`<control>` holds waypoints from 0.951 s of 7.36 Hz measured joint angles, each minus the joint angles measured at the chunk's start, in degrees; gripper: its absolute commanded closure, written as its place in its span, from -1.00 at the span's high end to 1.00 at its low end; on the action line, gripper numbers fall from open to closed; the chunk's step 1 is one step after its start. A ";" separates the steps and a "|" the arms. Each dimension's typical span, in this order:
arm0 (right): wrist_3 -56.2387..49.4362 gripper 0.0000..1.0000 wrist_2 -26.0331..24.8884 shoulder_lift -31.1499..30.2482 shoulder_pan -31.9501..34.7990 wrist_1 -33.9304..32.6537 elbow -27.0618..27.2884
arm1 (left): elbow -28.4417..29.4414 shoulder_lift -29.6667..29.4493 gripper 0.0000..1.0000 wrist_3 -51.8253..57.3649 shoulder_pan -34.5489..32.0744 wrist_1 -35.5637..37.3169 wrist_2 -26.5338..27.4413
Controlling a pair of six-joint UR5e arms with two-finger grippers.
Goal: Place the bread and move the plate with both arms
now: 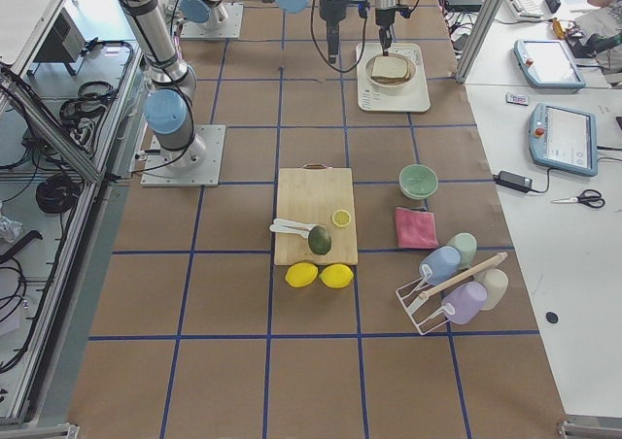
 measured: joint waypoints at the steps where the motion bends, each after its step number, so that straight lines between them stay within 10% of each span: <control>1: 0.02 1.00 0.00 -0.01 0.00 0.04 0.03 | 0.00 0.17 1.00 0.10 -0.01 0.01 0.27; 7: 0.01 1.00 -0.01 -0.01 -0.03 -0.80 0.52 | -0.12 16.10 1.00 0.41 -0.17 -21.76 2.90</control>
